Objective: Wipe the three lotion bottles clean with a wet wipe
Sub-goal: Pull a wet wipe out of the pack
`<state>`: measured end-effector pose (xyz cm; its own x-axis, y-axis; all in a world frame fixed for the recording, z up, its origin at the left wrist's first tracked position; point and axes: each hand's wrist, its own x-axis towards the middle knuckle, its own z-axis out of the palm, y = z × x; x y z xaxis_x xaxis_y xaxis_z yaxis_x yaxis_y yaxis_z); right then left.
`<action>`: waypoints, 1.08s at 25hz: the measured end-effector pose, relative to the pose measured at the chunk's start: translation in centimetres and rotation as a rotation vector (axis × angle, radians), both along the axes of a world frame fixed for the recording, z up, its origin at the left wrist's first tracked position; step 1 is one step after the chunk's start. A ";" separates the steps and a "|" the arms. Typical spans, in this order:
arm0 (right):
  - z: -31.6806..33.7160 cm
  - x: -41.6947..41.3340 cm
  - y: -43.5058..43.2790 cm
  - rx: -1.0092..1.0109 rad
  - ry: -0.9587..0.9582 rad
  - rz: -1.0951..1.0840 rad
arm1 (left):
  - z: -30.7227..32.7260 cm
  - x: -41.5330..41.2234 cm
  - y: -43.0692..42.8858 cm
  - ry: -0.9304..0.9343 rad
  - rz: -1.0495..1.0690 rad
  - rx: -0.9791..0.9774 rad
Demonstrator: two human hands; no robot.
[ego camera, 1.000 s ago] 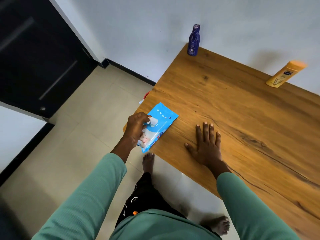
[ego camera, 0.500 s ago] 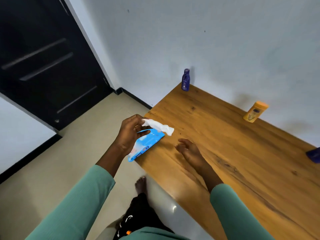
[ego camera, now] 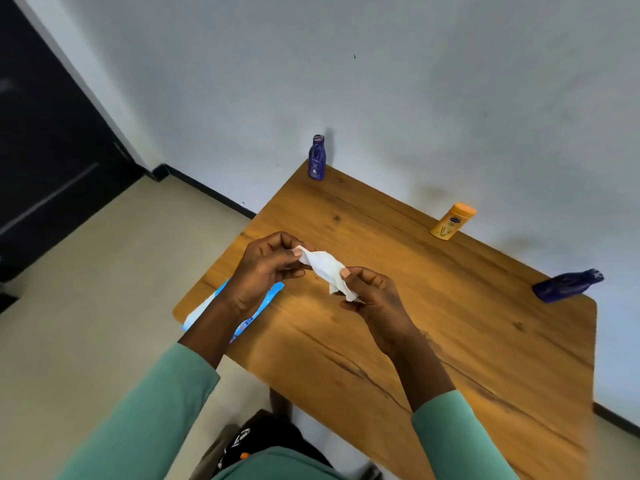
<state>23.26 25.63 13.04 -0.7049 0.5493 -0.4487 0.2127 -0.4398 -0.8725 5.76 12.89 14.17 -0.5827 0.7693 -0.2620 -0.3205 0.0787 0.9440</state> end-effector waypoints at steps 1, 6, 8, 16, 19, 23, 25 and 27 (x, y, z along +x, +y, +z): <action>-0.1 -0.5 -0.1 0.033 -0.037 -0.026 | -0.5 -0.6 0.5 -0.062 -0.004 -0.004; -0.6 -2.1 -0.4 -0.003 -0.031 -0.224 | -2.3 -1.1 2.0 -0.464 -0.034 0.090; -0.7 -2.3 -0.5 -0.009 -0.054 -0.247 | -2.5 -0.7 2.7 -0.547 -0.019 0.081; -1.9 -3.0 -0.2 0.388 -0.091 -0.171 | -2.5 -1.2 5.6 -0.120 -0.153 -0.127; -2.2 -3.1 0.1 0.277 -0.080 -0.235 | -2.0 -1.8 6.1 -0.172 -0.173 -0.123; -1.5 -3.4 0.6 -0.067 0.014 -0.434 | -1.8 -2.1 6.0 -0.206 -0.178 -0.121; -1.3 -3.6 0.7 -0.058 -0.013 -0.473 | -2.0 -1.7 5.9 -0.088 -0.236 -0.176; -1.2 -3.7 0.5 -0.003 -0.021 -0.482 | -2.4 -0.8 5.6 0.052 -0.256 -0.224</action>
